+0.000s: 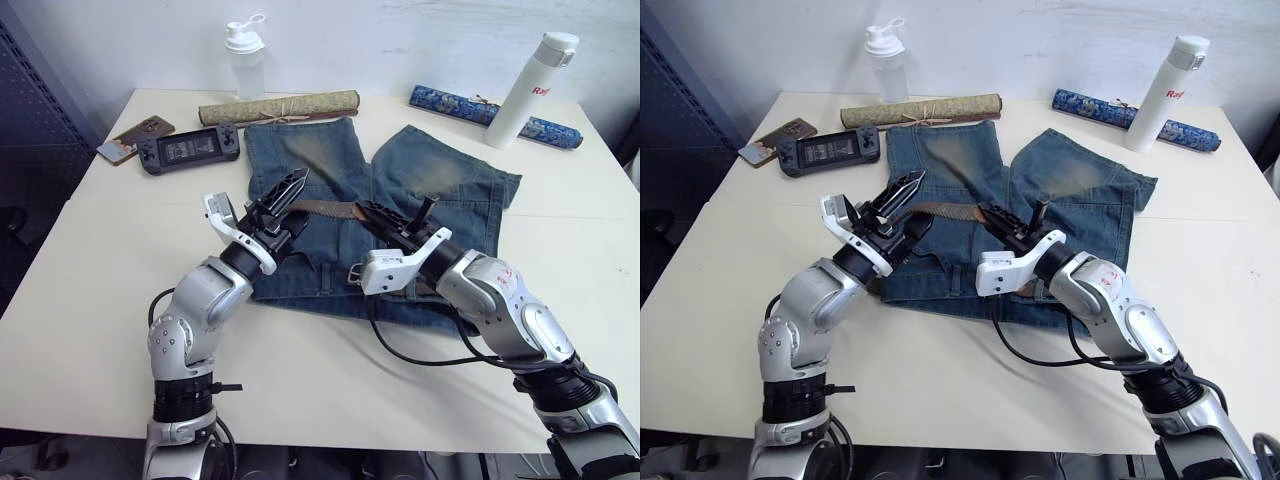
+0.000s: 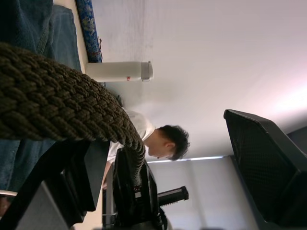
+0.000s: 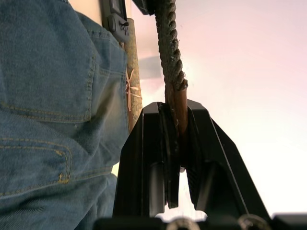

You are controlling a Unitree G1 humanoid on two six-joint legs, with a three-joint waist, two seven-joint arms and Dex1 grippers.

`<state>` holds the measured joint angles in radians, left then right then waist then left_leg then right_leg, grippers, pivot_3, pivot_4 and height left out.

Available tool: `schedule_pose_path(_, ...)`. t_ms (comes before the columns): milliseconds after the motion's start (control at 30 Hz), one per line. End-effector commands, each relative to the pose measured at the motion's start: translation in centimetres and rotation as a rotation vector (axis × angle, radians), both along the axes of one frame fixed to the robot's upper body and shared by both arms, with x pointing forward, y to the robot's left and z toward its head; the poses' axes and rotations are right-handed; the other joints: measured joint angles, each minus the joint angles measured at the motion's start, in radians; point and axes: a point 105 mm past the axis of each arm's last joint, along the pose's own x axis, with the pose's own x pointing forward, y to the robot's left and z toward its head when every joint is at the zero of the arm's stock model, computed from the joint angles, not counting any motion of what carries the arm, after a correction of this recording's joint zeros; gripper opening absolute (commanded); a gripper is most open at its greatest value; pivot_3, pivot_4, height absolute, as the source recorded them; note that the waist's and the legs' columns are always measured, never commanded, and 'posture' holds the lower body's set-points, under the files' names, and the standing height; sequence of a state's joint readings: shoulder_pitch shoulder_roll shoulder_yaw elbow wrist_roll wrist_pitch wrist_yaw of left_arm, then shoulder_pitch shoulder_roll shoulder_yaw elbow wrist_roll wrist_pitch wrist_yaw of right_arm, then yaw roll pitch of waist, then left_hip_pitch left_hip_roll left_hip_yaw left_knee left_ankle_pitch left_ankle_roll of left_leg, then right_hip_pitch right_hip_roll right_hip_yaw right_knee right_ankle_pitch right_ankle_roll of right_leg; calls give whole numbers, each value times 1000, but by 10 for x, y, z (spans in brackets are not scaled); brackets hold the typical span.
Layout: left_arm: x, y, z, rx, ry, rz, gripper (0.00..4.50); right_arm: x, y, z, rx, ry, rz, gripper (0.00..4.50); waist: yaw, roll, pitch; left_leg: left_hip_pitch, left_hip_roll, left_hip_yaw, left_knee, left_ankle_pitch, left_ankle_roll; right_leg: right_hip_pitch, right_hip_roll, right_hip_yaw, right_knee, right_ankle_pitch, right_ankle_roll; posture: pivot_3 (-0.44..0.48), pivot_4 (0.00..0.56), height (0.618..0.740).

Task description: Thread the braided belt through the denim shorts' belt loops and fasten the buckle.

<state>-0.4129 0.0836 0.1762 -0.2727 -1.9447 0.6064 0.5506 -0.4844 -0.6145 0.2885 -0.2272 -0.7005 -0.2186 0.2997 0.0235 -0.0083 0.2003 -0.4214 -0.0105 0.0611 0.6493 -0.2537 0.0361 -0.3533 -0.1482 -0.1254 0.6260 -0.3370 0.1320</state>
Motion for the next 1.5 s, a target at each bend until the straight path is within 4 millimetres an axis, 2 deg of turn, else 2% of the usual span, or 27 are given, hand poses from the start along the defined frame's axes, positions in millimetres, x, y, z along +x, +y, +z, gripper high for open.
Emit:
schedule_pose_path(33, -5, 2, 1, -23, 38, 14, 4057, -4, 3, 7, 22, -35, 21, 0, 2, 0, 0, 0, 0, 0, 0, 0, 0, 0, 0, -1, 0, 0, 0, 0, 150, 717)
schedule_pose_path(67, -5, 2, -1, -25, 51, 18, 4057, -5, 3, 7, 22, -36, 22, 0, 3, 0, 0, 0, 0, 0, 0, 0, 0, 1, 0, -1, 0, 0, 0, 0, 150, 717)
schedule_pose_path(167, -6, 2, -7, -2, 68, 10, 3361, -5, 3, 6, 28, -32, 21, 0, 3, 0, 0, 0, -1, 0, 0, 0, 0, 1, 0, -1, 0, 0, 0, 0, 150, 717)
schedule_pose_path(267, -7, 2, -14, 10, 87, 5, 1874, -4, 1, 7, 31, -34, 15, 0, 3, 0, 0, 0, -1, 0, 0, 0, 0, 1, 0, -1, 0, 0, 0, 0, 150, 717)
schedule_pose_path(333, -7, 2, -15, 19, 92, 1, 1428, -4, 0, 7, 31, -36, 14, 0, 2, 0, 0, 0, -1, 0, 0, 0, 0, 1, 0, -1, 0, 0, 0, 0, 150, 717)
schedule_pose_path(433, -8, -3, -12, 12, 90, -9, 144, -5, 0, 7, 30, -37, 14, 0, 3, 0, 0, 0, -1, 0, 0, 0, 0, 1, 0, -1, 0, 0, 0, 0, 150, 717)
schedule_pose_path(467, -8, -5, -9, 4, 85, -13, 41, -5, 0, 7, 29, -36, 14, 0, 3, 0, 0, 0, -1, 0, 0, 0, 0, 1, 0, -1, 0, 0, 0, 0, 150, 717)
schedule_pose_path(633, -10, -11, 1, -13, 82, -15, 41, -6, 1, 5, 37, -17, 22, 0, 4, 0, 0, 0, -1, 0, 0, 0, 0, 1, 0, -1, -1, 0, 0, 0, 150, 717)
schedule_pose_path(867, -10, -14, 6, -9, 60, -27, 41, -4, -4, 6, 189, 95, 7, 0, 3, 0, 0, 0, -1, 0, 0, 0, 0, 1, 0, -1, -1, 0, 0, 0, 150, 717)
schedule_pose_path(933, -10, -13, 6, -5, 54, -27, 0, -3, -8, 8, 247, 130, -1, 955, 4, 0, 0, 0, -1, 0, 0, 0, 0, 1, 0, -1, -2, 0, 0, 0, 150, 717)
schedule_pose_path(1000, -8, -11, 6, 3, 48, -24, 0, -1, -10, 8, 313, 202, 9, 1484, 5, 0, 0, 0, -1, -1, 0, 0, 0, 1, 0, -1, -2, 0, 0, 0, 150, 717)
schedule_pose_path(1033, -8, -10, 6, 7, 46, -22, 0, -1, -10, 8, 333, 225, 14, 1980, 4, 0, 0, 0, -1, -1, 0, 0, 0, 1, 0, -1, -2, 0, 0, 0, 150, 717)
schedule_pose_path(1200, -7, 17, 0, 104, -11, 23, 0, -6, -24, 5, 532, 542, 70, 4301, 3, 0, 0, 0, -1, -1, -1, 0, 0, 1, 1, -1, -2, 0, 0, 0, 150, 717)
schedule_pose_path(1367, -12, 43, -12, 126, -45, 56, 0, -23, -39, -2, 657, 831, 133, 4411, 3, 0, 0, 0, 0, -1, -2, 0, 0, 1, 1, -1, -3, 0, 0, 0, 150, 717)
schedule_pose_path(1500, -17, 57, -39, 188, -9, 62, 0, -41, -43, -8, 743, 1070, 204, 4411, 3, 0, 0, 0, 0, -1, -2, -1, 1, 1, 0, -1, -2, 0, 0, 0, 150, 717)
